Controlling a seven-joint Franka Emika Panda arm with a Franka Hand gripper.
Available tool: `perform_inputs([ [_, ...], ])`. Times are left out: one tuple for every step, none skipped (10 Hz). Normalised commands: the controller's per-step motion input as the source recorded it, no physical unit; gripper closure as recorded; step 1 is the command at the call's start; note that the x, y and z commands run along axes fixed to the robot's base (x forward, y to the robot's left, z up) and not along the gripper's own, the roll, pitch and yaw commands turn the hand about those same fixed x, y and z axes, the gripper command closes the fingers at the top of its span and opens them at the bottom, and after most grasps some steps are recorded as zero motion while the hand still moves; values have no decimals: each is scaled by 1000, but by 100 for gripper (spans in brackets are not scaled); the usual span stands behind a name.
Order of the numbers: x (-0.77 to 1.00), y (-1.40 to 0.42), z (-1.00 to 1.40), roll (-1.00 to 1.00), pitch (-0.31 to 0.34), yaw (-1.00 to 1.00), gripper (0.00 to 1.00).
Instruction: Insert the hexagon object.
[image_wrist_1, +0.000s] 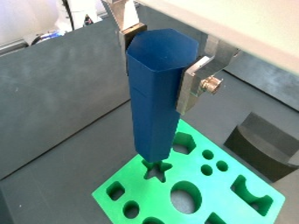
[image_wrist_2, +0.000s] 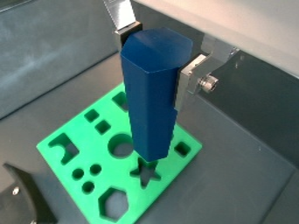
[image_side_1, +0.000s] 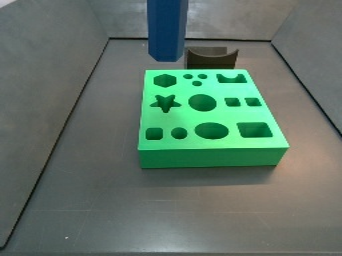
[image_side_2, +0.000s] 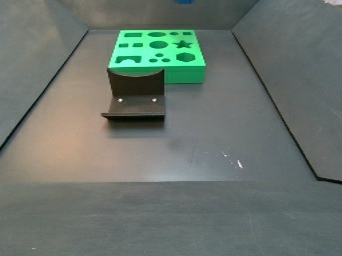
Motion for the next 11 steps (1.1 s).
perform_inputs([
  [-94, 717, -749, -170, 73, -166, 100],
  [0, 846, -497, -334, -20, 0, 100],
  [0, 869, -431, -374, -66, 0, 100],
  [0, 851, -397, -390, -81, 0, 100],
  [37, 0, -540, -54, 0, -1000, 100],
  [0, 0, -600, 0, 1, -1000, 100],
  [0, 43, -509, 0, 0, -991, 100],
  [-17, 386, -437, 0, 0, -631, 100],
  [0, 603, -214, 0, 36, -391, 100],
  [151, 660, -134, -73, 73, -209, 100],
  [166, 206, -300, -37, 4, -251, 100],
])
